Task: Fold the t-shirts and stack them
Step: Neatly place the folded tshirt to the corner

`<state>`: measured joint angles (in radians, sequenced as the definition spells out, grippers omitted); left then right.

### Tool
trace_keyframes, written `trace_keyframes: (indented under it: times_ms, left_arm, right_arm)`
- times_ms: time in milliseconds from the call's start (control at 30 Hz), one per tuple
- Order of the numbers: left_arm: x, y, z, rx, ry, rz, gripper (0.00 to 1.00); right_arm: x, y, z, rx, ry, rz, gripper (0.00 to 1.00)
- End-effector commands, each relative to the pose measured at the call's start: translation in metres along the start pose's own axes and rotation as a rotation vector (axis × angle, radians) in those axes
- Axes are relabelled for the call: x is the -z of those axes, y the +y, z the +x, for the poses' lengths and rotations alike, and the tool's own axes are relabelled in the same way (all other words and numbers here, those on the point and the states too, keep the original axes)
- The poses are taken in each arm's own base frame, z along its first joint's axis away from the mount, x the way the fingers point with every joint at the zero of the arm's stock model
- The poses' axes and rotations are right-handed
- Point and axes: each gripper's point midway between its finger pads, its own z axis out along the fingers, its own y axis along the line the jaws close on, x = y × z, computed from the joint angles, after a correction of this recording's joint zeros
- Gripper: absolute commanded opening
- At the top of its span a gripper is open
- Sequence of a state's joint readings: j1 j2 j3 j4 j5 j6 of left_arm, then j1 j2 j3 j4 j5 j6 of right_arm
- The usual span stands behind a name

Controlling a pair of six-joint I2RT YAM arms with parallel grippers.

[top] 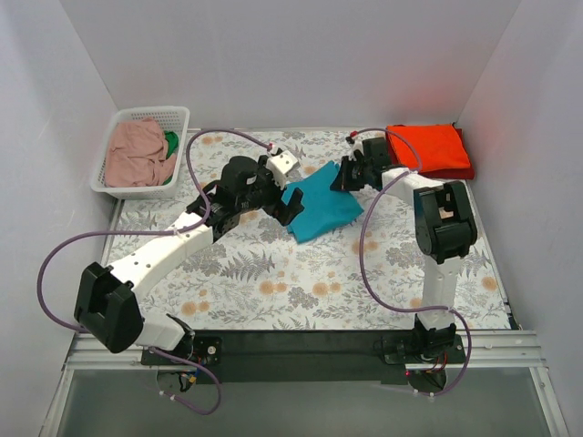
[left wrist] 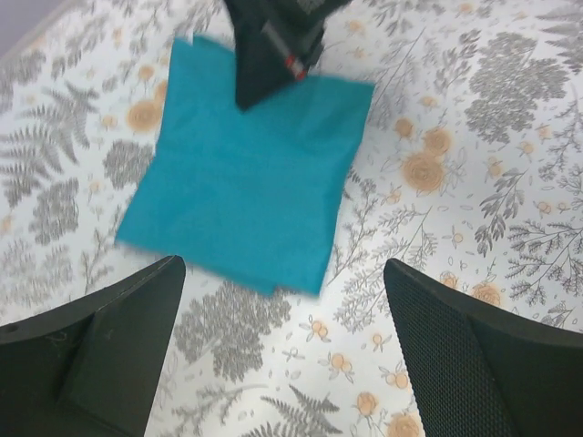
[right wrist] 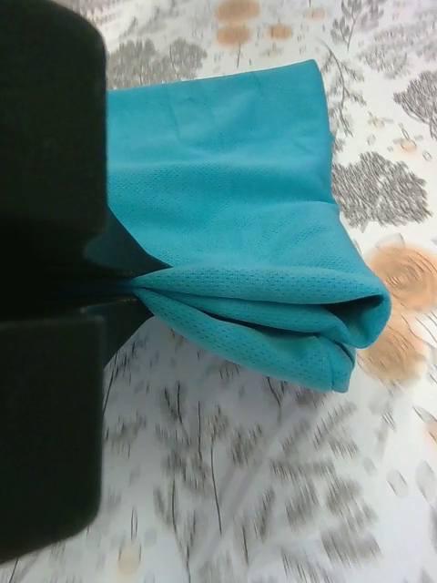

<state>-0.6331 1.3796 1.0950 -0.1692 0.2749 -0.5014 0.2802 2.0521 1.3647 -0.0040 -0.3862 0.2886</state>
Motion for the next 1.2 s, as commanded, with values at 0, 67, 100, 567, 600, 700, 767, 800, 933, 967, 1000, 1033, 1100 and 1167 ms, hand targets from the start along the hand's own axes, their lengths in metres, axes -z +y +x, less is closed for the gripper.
trace_keyframes:
  times_ms: [0, 67, 100, 567, 600, 700, 767, 800, 933, 967, 1000, 1033, 1100, 1167]
  left_arm:
    - [0.009, 0.017, 0.051, 0.165, 0.230, -0.105, 0.91]
    - [0.014, 0.026, 0.060, 0.233, 0.257, -0.120, 0.92]
    - [0.018, 0.025, 0.064, 0.255, 0.268, -0.109, 0.92]
    - [0.032, 0.027, 0.079, 0.310, 0.279, -0.083, 0.95]
    - [0.031, 0.026, 0.079, 0.312, 0.281, -0.079, 0.95]
    - [0.031, 0.024, 0.079, 0.313, 0.280, -0.070, 0.95]
    - [0.032, 0.024, 0.080, 0.312, 0.280, -0.068, 0.96]
    - [0.032, 0.023, 0.080, 0.312, 0.282, -0.062, 0.96]
    - [0.029, 0.023, 0.085, 0.332, 0.305, -0.065, 0.96]
    - [0.029, 0.023, 0.085, 0.339, 0.306, -0.067, 0.96]
    - [0.029, 0.023, 0.086, 0.342, 0.308, -0.069, 0.96]
    - [0.029, 0.022, 0.086, 0.345, 0.308, -0.063, 0.96]
    - [0.029, 0.022, 0.086, 0.349, 0.307, -0.064, 0.97]
    - [0.029, 0.021, 0.088, 0.351, 0.309, -0.060, 0.97]
  right_arm:
    - [0.031, -0.040, -0.036, 0.201, 0.000, 0.146, 0.01]
    - [0.043, -0.053, -0.065, 0.270, -0.041, 0.157, 0.01]
    - [0.045, -0.062, -0.068, 0.271, -0.030, 0.170, 0.01]
    - [0.104, -0.132, -0.189, 0.431, -0.187, 0.356, 0.01]
    - [0.106, -0.131, -0.194, 0.446, -0.198, 0.360, 0.01]
    - [0.114, -0.126, -0.204, 0.460, -0.222, 0.370, 0.01]
    - [0.122, -0.123, -0.212, 0.473, -0.242, 0.383, 0.01]
    - [0.127, -0.120, -0.218, 0.488, -0.254, 0.389, 0.01]
    - [0.142, -0.116, -0.233, 0.528, -0.285, 0.428, 0.01]
    - [0.147, -0.113, -0.239, 0.533, -0.301, 0.434, 0.01]
    - [0.149, -0.112, -0.241, 0.536, -0.308, 0.436, 0.01]
    - [0.150, -0.111, -0.242, 0.540, -0.310, 0.436, 0.01]
    - [0.165, -0.120, -0.249, 0.531, -0.333, 0.460, 0.01]
    - [0.170, -0.118, -0.254, 0.538, -0.346, 0.462, 0.01]
